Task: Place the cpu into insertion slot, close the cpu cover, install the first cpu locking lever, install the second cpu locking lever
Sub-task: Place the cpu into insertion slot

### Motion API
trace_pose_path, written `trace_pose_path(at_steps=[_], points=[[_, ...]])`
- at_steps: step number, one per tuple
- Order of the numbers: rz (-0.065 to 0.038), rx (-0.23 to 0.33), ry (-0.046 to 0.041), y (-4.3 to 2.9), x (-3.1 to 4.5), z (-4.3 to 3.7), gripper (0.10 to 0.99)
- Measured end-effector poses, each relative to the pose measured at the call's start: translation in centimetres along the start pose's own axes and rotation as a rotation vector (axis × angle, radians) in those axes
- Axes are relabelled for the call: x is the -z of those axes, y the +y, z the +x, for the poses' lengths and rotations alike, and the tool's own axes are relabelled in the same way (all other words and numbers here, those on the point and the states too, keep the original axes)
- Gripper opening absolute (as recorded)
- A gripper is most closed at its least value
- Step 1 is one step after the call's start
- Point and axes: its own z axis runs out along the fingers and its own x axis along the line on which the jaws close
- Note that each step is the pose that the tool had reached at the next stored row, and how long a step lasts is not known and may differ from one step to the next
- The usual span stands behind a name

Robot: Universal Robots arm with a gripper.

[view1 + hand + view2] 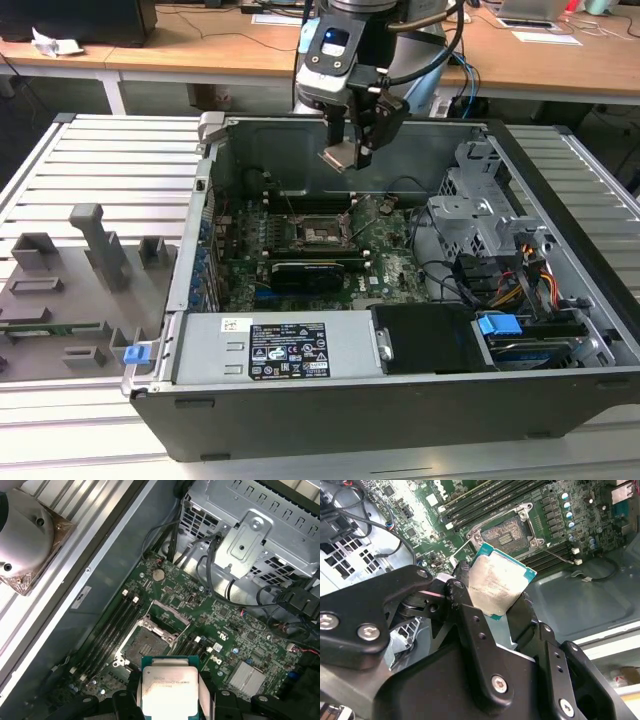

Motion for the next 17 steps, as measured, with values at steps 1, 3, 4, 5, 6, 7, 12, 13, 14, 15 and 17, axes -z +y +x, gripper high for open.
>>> trace_pose_path(at_steps=[1, 3, 4, 5, 6, 7, 12, 13, 14, 15, 17], points=[[0.000, -0.006, -0.0004, 0.00, 0.00, 0.00, 0.541], [0.000, -0.020, -0.0015, 0.00, -0.01, 0.00, 0.541], [0.000, -0.026, -0.0020, 0.00, -0.02, 0.00, 0.541], [0.000, -0.032, -0.0025, 0.00, -0.03, 0.00, 0.541], [0.000, -0.038, -0.0029, 0.00, -0.03, 0.00, 0.541], [0.000, -0.046, -0.0035, 0.00, -0.03, 0.00, 0.541], [0.000, -0.078, -0.0059, -0.01, -0.06, 0.00, 0.541], [-0.001, -0.089, -0.0068, -0.01, -0.08, 0.00, 0.541], [-0.001, -0.095, -0.0072, -0.01, -0.09, 0.00, 0.541], [-0.001, -0.101, -0.0077, -0.01, -0.09, 0.00, 0.541], [-0.001, -0.116, -0.0088, -0.01, -0.11, 0.00, 0.541]])
